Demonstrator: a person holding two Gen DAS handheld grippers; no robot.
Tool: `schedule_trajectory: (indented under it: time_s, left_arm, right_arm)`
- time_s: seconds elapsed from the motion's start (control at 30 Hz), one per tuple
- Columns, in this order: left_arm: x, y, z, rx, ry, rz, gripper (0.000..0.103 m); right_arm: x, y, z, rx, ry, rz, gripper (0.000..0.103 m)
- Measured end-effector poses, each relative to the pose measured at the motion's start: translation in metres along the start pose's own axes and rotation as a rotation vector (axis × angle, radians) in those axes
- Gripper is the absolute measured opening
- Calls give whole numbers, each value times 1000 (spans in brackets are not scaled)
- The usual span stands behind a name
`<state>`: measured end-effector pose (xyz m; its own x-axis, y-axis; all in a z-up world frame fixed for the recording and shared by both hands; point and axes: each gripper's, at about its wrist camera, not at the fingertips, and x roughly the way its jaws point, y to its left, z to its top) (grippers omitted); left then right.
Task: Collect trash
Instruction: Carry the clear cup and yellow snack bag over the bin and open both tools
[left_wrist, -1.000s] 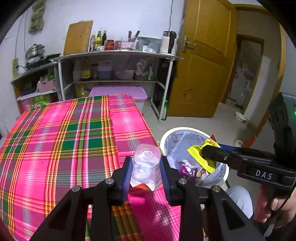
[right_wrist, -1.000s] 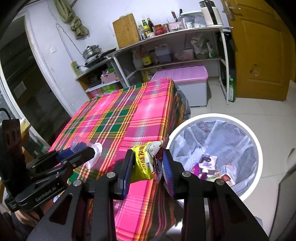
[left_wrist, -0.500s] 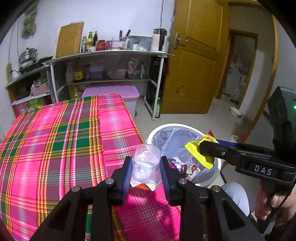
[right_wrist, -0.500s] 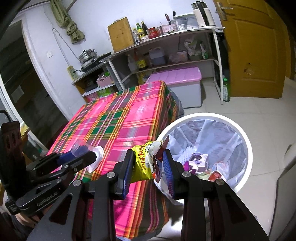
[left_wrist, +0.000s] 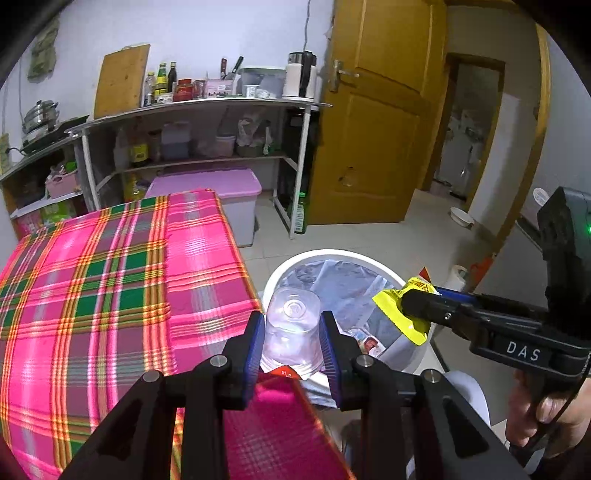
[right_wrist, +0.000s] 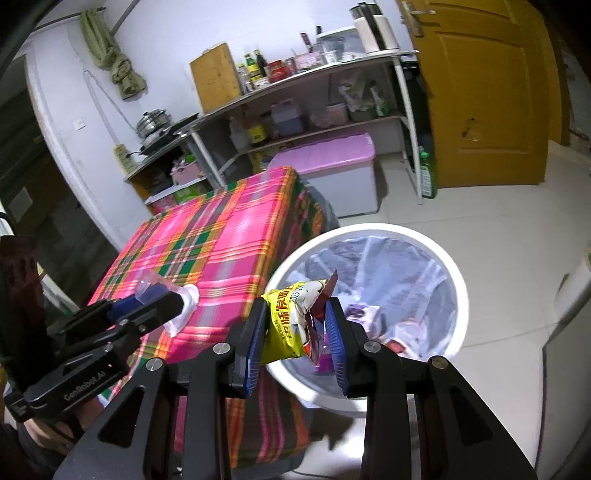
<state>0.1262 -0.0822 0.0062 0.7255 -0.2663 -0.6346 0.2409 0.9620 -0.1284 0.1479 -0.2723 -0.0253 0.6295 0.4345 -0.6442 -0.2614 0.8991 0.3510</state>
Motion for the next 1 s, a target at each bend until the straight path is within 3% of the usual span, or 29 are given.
schedule_trajectory:
  time_s: [0.43,1.0]
  left_arm:
    - [48,-23,5,27,58,-31,31]
    - [116,-24,6,36,153,-36,31]
  right_arm:
    - [17,-48,0,69,34,-70,33]
    - [57,-71,-3,95,117,-77,34]
